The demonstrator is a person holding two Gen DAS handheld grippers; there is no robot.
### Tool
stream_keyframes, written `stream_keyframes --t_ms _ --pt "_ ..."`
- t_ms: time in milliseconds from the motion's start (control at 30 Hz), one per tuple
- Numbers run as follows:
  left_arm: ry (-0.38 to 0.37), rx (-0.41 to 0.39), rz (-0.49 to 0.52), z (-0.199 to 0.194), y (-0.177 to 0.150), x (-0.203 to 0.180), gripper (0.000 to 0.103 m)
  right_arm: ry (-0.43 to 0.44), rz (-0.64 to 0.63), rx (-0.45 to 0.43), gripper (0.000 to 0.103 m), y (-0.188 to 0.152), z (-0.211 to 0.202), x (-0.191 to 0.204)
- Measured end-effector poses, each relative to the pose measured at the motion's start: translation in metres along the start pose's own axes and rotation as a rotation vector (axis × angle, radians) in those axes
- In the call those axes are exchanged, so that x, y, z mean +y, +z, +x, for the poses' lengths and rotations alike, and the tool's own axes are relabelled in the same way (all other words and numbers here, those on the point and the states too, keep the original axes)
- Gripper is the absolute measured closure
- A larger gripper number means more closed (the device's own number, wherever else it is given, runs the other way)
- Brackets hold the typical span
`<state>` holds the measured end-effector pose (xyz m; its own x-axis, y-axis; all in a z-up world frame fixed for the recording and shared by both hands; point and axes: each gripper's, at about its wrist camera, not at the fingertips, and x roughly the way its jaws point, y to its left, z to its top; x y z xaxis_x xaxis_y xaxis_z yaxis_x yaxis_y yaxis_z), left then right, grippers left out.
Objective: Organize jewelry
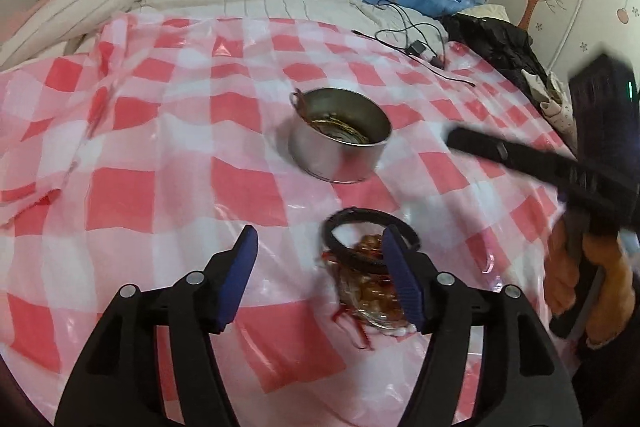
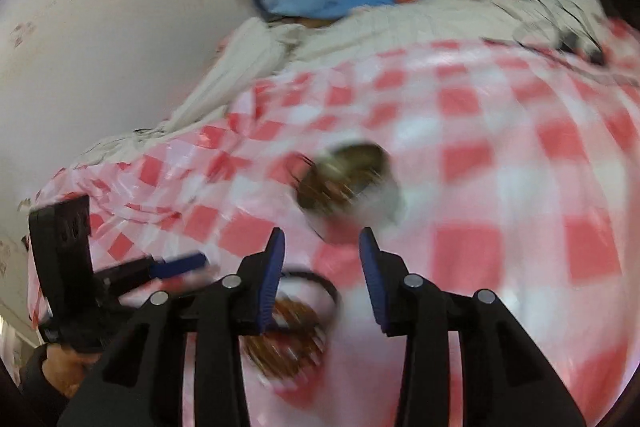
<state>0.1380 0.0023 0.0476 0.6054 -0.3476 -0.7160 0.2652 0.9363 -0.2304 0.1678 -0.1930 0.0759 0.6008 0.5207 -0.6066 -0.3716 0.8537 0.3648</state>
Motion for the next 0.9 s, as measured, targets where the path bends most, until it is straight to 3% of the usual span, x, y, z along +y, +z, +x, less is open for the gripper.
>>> stream_keyframes --t_ms 133,233,267,300,400,533,633,700,767,833,867,900 --pt "0.067 0.011 0.007 -0.007 0.004 0.016 0.041 -0.023 -0.090 0.070 0.062 0.027 0.065 0.024" --pt "0.068 -0.015 -0.026 -0.017 0.008 0.028 0.040 -0.037 -0.099 0.107 0.062 0.035 0.105 0.028" --pt "0.063 -0.021 -0.035 -0.020 0.008 0.031 0.039 -0.039 -0.098 0.113 0.064 0.036 0.113 0.027" --pt "0.056 -0.025 -0.041 -0.022 0.009 0.032 0.039 -0.043 -0.102 0.121 0.075 0.037 0.120 0.027" --pt "0.048 -0.026 -0.036 -0.022 0.010 0.029 0.038 -0.064 -0.086 0.104 0.096 0.040 0.118 0.019" --pt "0.021 -0.028 -0.033 -0.022 0.011 0.024 0.038 -0.061 -0.040 0.032 0.097 0.046 0.089 0.005" --pt "0.013 -0.027 -0.034 -0.021 0.010 0.022 0.037 -0.031 0.003 -0.013 0.097 0.054 0.066 -0.006" --pt "0.002 -0.027 -0.041 -0.020 0.011 0.022 0.037 -0.030 0.011 0.028 0.097 0.057 0.066 -0.013" --pt "0.000 -0.027 -0.041 -0.021 0.011 0.021 0.036 -0.087 0.002 0.057 0.097 0.057 0.072 -0.017" --pt "0.002 -0.029 -0.040 -0.021 0.011 0.021 0.034 -0.071 0.028 0.100 0.097 0.054 0.079 -0.021" --pt "0.003 -0.030 -0.042 -0.021 0.011 0.021 0.033 -0.062 0.035 0.105 0.092 0.052 0.081 -0.020" --pt "0.004 -0.031 -0.043 -0.021 0.011 0.021 0.033 -0.047 0.031 0.096 0.068 0.049 0.082 -0.015"
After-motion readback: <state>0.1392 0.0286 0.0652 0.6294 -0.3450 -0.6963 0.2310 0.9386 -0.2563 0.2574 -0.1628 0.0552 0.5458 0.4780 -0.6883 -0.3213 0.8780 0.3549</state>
